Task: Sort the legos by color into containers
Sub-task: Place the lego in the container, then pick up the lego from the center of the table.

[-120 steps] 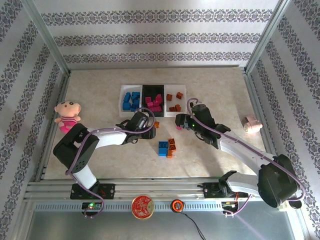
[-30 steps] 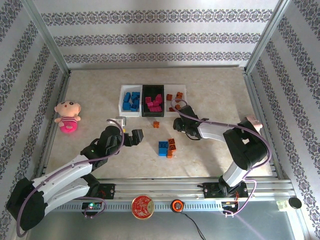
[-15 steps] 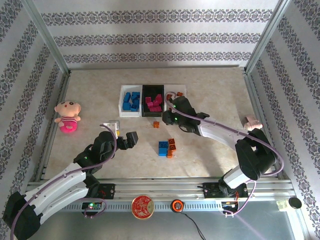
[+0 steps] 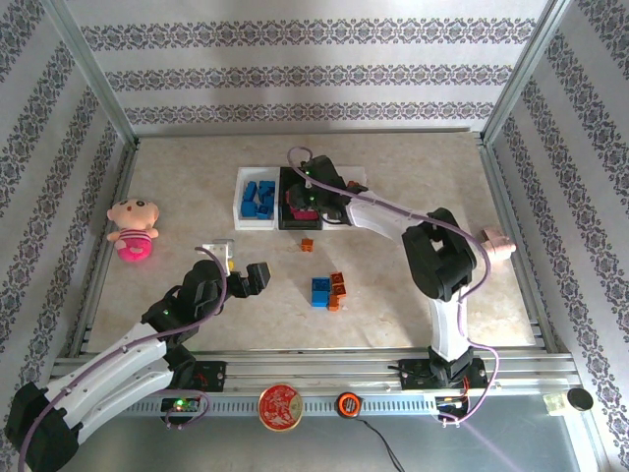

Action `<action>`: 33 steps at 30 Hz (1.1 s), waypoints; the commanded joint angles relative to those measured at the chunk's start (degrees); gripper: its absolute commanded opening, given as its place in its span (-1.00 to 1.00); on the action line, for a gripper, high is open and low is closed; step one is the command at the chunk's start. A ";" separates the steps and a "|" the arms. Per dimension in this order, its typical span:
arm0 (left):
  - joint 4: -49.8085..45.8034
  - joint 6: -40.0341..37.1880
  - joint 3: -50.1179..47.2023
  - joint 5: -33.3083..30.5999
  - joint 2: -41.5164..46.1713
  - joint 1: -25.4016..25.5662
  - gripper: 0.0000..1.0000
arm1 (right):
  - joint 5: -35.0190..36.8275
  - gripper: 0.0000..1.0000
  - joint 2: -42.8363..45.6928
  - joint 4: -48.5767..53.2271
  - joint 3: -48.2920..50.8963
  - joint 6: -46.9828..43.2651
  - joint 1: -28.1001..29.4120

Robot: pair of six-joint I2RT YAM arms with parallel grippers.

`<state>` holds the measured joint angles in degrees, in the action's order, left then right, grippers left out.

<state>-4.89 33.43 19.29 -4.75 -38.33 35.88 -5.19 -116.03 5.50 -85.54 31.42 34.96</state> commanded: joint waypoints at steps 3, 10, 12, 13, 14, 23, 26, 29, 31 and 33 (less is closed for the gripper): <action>-1.74 -0.85 0.41 1.47 0.45 -0.44 0.99 | 1.17 0.17 0.50 1.69 -5.09 0.06 -0.42; -0.05 -3.15 4.22 7.17 -5.40 -0.41 0.99 | 1.71 0.26 13.72 -0.32 7.45 -0.60 0.44; 1.50 -3.15 5.31 9.17 -8.82 -0.25 0.98 | 2.22 0.27 18.36 -0.62 12.83 -0.88 0.92; 2.47 -3.14 5.91 10.34 -11.00 -0.17 0.92 | 2.87 0.27 21.17 -0.66 15.84 -1.00 1.11; 2.90 -3.19 6.80 11.00 -13.20 0.05 0.87 | 3.18 0.27 23.38 -0.91 18.35 -0.98 1.28; 6.30 -6.56 20.50 6.38 -40.70 6.01 0.84 | 6.50 0.28 41.41 -1.67 38.38 1.14 0.69; 7.65 -6.96 25.39 3.70 -48.84 6.31 0.73 | 6.77 0.29 45.76 -1.67 42.28 1.88 -0.20; 6.89 -8.21 30.49 1.30 -55.86 6.40 0.66 | 6.77 0.29 49.41 -1.28 44.91 2.39 -1.22; 6.44 -8.85 33.36 -0.09 -59.85 6.40 0.57 | 6.60 0.30 51.54 -0.99 46.46 2.67 -1.81; 6.45 -9.29 35.20 -1.98 -62.63 6.42 0.49 | 6.21 0.30 53.38 -0.97 47.66 2.90 -2.42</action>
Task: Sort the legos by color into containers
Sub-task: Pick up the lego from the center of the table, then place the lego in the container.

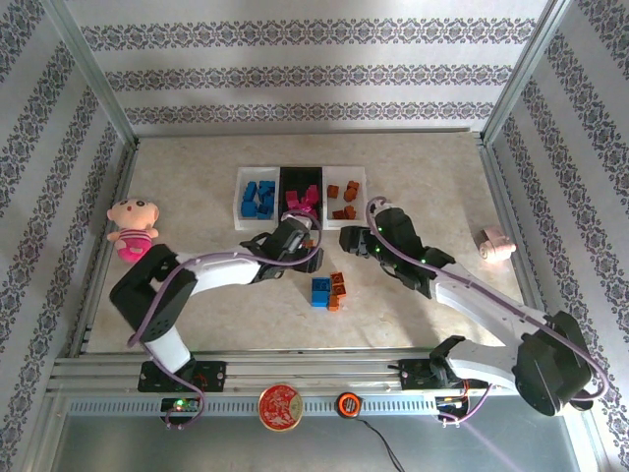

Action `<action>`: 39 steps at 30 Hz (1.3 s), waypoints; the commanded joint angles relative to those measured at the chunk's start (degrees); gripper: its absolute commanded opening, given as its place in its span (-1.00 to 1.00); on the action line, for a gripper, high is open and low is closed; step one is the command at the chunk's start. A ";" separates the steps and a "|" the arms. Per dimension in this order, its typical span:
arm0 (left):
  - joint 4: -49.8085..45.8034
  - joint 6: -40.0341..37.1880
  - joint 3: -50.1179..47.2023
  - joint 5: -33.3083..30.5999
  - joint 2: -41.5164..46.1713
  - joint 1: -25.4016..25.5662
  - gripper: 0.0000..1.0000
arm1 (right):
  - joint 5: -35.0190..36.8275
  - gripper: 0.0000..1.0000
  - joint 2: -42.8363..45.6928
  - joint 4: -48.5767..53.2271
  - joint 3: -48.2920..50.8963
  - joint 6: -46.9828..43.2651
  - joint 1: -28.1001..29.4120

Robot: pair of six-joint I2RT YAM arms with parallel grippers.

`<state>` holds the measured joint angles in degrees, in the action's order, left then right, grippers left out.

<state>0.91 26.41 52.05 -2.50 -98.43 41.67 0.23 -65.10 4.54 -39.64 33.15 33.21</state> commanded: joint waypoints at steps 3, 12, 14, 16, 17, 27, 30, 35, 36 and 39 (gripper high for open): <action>0.78 -2.76 4.95 -6.29 -6.55 0.61 0.39 | -0.80 0.31 4.44 -0.05 2.89 1.44 -1.44; 10.50 -4.37 5.33 -9.17 -11.26 0.63 0.03 | -2.01 0.33 7.21 0.30 4.44 1.17 -1.81; 10.77 -4.20 5.17 -7.63 -11.61 0.61 -0.12 | -1.82 0.33 8.00 0.30 5.07 1.40 -1.92; 11.08 -3.55 3.82 -6.63 -10.34 1.00 -0.25 | -1.31 0.33 8.97 0.68 5.77 1.55 -2.22; 11.42 -3.40 2.86 -6.58 -9.25 1.27 -0.26 | -1.04 0.32 9.42 0.74 6.09 1.62 -2.44; 1.94 -0.85 12.61 1.03 -1.38 2.46 -0.37 | 1.45 0.33 14.86 0.53 11.77 3.74 -4.20; -2.33 -2.01 22.50 1.45 -7.78 1.78 -0.37 | 1.36 0.33 15.51 1.12 12.38 3.78 -4.34; -6.75 -1.26 36.78 2.50 -18.89 -1.25 -0.37 | 1.17 0.33 16.96 1.95 13.13 3.86 -4.46; -7.73 -1.56 39.66 2.11 -20.70 -1.50 -0.37 | 1.25 0.33 17.27 2.09 13.31 3.87 -4.47; -10.02 -1.82 46.70 1.04 -25.33 -2.02 -0.36 | 1.35 0.33 18.07 2.44 13.62 4.11 -4.52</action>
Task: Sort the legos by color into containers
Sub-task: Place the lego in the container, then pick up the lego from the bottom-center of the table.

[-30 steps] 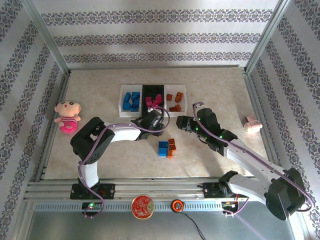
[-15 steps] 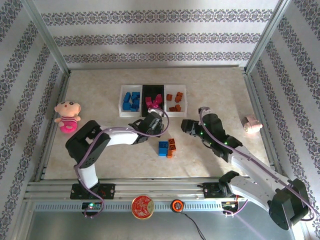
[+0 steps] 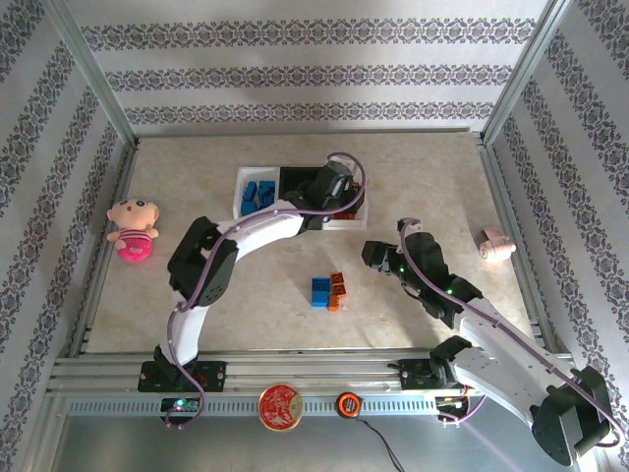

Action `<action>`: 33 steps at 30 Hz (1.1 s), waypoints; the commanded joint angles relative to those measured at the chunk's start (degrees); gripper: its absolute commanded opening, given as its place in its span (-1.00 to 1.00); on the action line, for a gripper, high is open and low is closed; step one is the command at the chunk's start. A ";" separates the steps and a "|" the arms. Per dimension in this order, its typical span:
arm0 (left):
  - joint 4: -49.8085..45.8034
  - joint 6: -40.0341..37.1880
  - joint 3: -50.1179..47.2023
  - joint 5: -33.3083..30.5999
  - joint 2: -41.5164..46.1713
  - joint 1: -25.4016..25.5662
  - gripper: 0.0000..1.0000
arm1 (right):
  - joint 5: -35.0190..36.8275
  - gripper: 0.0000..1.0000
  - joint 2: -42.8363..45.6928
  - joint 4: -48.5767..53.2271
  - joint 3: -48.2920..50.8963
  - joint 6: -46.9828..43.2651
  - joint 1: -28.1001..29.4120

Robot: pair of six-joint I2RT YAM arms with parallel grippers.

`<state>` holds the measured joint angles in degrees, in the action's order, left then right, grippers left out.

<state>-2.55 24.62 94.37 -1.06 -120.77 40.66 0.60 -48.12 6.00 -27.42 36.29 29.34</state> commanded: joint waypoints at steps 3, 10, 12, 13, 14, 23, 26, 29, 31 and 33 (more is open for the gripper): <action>-9.42 1.03 10.63 -0.96 -6.84 -2.14 -0.35 | 0.72 0.33 1.61 1.70 1.23 1.04 -0.70; -12.89 2.67 16.50 0.04 -10.31 -4.02 0.22 | -0.14 0.36 3.25 3.57 0.81 1.08 -0.71; -12.11 2.71 15.75 0.80 -8.54 -3.94 0.40 | -0.08 0.38 3.38 4.08 0.44 0.90 -0.73; -11.69 2.80 14.98 1.12 -7.24 -4.01 0.48 | -0.04 0.39 3.21 4.43 0.14 0.76 -0.69; -10.89 2.91 13.64 1.44 -5.63 -3.97 0.55 | -0.14 0.40 3.00 4.65 -0.15 0.68 -0.69; 3.02 3.71 -13.27 5.38 19.36 -1.03 1.00 | -4.19 0.39 0.13 4.27 -2.16 -0.12 0.57; 5.23 4.13 -23.78 5.14 28.26 0.74 1.00 | -4.04 0.39 -1.86 5.15 -3.15 -0.84 3.50; 7.49 5.52 -35.63 3.80 37.40 1.99 1.00 | -3.03 0.39 -4.00 6.35 -3.84 -1.22 7.21; 8.46 6.62 -42.56 2.74 43.10 2.46 1.00 | -2.97 0.39 -5.47 7.05 -3.96 -1.09 9.16; 8.64 7.99 -48.71 2.13 47.58 2.58 1.00 | -2.72 0.38 -7.14 8.23 -4.11 -0.96 11.45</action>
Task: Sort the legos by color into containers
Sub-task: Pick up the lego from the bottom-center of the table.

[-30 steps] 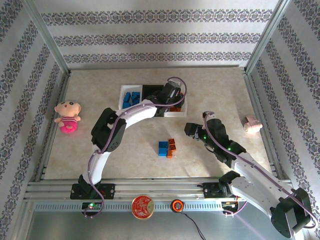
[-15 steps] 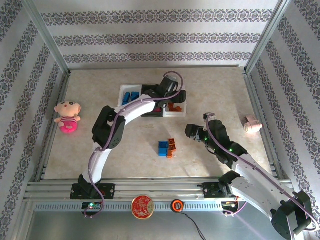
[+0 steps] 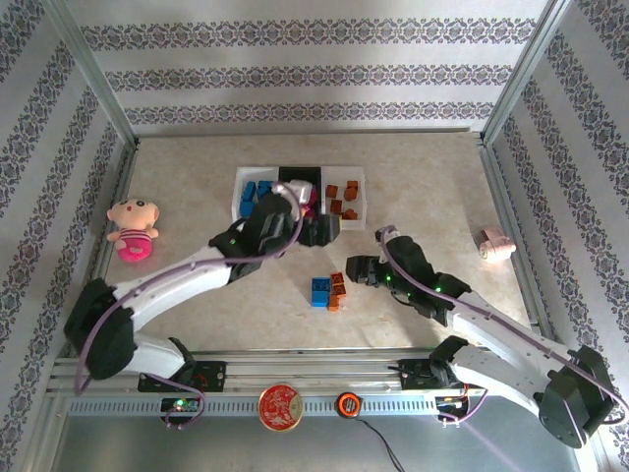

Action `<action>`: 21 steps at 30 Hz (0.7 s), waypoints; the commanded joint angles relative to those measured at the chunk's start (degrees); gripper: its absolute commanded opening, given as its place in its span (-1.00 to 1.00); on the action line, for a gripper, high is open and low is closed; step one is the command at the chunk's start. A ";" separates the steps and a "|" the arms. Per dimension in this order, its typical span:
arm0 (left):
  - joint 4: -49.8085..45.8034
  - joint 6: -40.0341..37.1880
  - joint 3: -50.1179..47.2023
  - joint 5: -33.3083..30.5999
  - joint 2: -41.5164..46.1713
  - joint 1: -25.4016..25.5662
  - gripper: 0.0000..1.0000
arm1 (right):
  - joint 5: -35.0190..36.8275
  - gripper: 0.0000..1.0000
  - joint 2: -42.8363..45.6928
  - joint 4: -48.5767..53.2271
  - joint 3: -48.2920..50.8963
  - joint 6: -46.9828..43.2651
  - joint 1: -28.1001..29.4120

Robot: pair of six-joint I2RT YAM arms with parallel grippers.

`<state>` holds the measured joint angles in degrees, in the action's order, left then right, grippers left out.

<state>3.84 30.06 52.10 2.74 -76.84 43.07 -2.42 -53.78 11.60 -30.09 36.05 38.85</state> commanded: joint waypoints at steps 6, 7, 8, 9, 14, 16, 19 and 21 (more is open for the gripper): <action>0.51 5.40 -20.77 -5.10 16.00 0.26 0.99 | 2.29 0.36 -8.40 5.28 -2.43 -0.61 7.44; 0.06 5.69 -22.49 -5.60 17.99 0.30 0.99 | 2.08 0.35 -9.44 5.60 -2.84 -0.46 8.11; -0.38 5.88 -23.96 -5.95 19.80 0.26 0.99 | 2.07 0.34 -10.44 5.79 -3.16 -0.29 8.94; -0.97 6.26 -24.96 -6.52 21.22 0.26 0.99 | 2.06 0.33 -11.08 5.92 -3.37 -0.08 9.69; -3.64 6.74 -28.30 -7.95 25.70 0.26 0.99 | 2.23 0.33 -13.71 5.90 -2.96 2.89 14.71; -3.59 7.10 -29.29 -8.28 26.36 0.25 0.99 | 2.00 0.32 -14.96 5.68 -3.04 3.24 16.24; -2.53 7.40 -30.30 -8.06 26.37 0.23 0.99 | 2.07 0.32 -17.43 5.04 -3.95 3.15 17.56; -2.08 7.38 -30.47 -7.90 25.87 0.19 0.99 | 2.32 0.33 -19.19 4.41 -4.80 2.99 17.74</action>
<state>1.91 36.51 22.28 -4.19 -50.94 43.07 -1.32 -71.31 16.51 -32.64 37.87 56.07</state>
